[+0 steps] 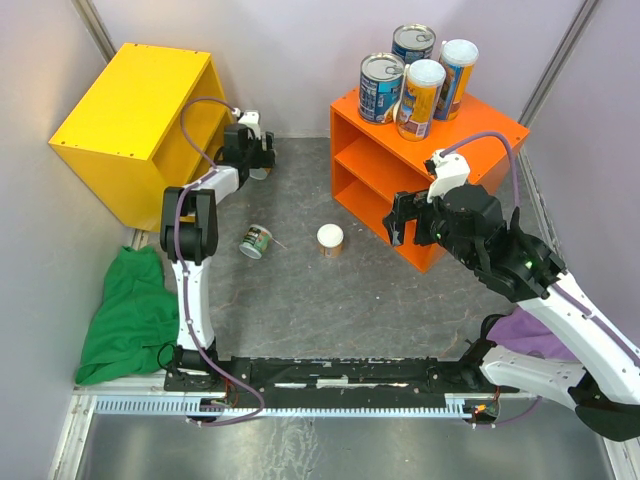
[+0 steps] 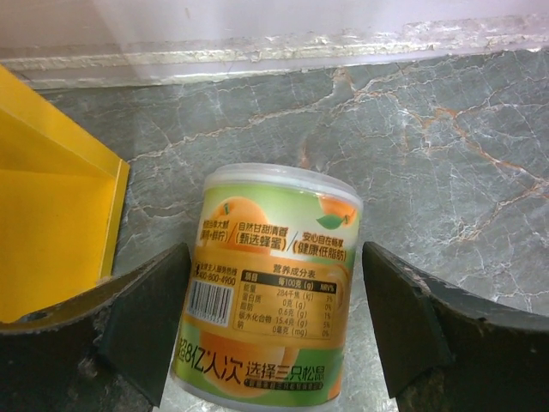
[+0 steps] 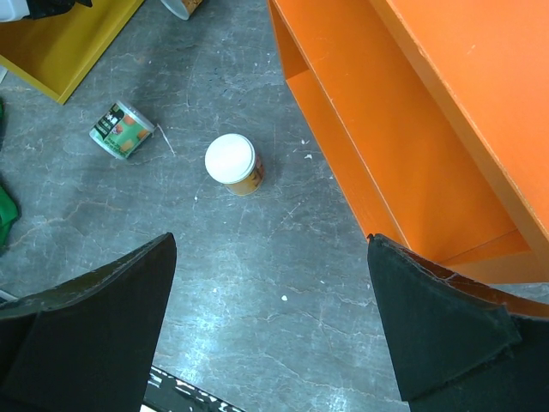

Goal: Place and organize the canned foods onto the counter
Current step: Move the canned food to the center of the board.

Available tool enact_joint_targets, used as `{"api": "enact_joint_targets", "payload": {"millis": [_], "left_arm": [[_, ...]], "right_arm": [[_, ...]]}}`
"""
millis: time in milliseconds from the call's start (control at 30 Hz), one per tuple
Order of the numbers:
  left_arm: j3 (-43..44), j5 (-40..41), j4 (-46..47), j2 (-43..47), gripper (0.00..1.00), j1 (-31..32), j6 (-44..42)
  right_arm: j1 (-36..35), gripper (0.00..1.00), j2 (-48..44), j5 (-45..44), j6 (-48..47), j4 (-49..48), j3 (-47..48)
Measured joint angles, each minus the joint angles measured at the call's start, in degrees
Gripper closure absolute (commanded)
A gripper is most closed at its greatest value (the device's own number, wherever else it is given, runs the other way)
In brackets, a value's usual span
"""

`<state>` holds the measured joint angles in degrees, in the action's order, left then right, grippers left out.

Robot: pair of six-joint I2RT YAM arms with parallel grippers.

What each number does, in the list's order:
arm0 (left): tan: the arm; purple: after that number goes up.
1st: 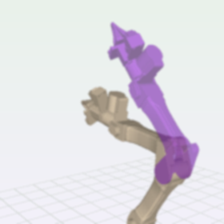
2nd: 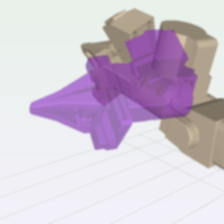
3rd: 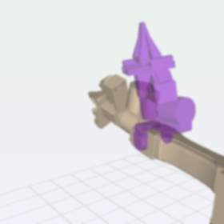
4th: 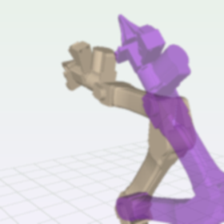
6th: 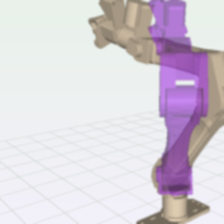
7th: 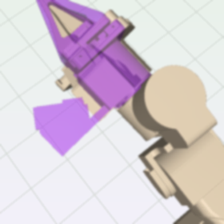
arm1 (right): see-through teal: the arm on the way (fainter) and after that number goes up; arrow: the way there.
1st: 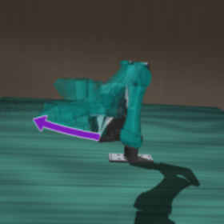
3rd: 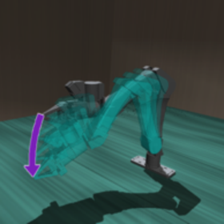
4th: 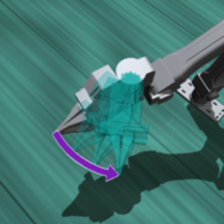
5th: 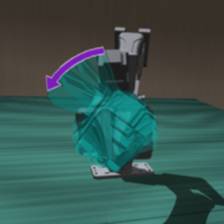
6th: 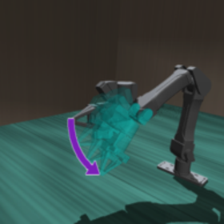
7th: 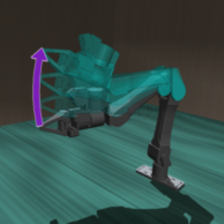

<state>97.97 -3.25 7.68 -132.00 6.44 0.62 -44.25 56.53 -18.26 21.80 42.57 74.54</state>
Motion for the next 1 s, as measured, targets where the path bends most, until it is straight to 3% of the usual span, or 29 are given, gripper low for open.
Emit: {"api": "enact_joint_targets", "payload": {"millis": [633, 1000], "left_arm": [[7.9, -3.3, -7.6, -4.1, 0.32, 1.2, 3.1], [6.6, 1.0, -11.1, -2.4, 0.34, 8.2, 11.6]], "right_arm": [[0.0, 0.00, -0.3, 0.5, -0.1, -0.1, 0.0], [0.0, 0.00, -0.3, 2.0, -0.2, 0.9, 1.5]]}}
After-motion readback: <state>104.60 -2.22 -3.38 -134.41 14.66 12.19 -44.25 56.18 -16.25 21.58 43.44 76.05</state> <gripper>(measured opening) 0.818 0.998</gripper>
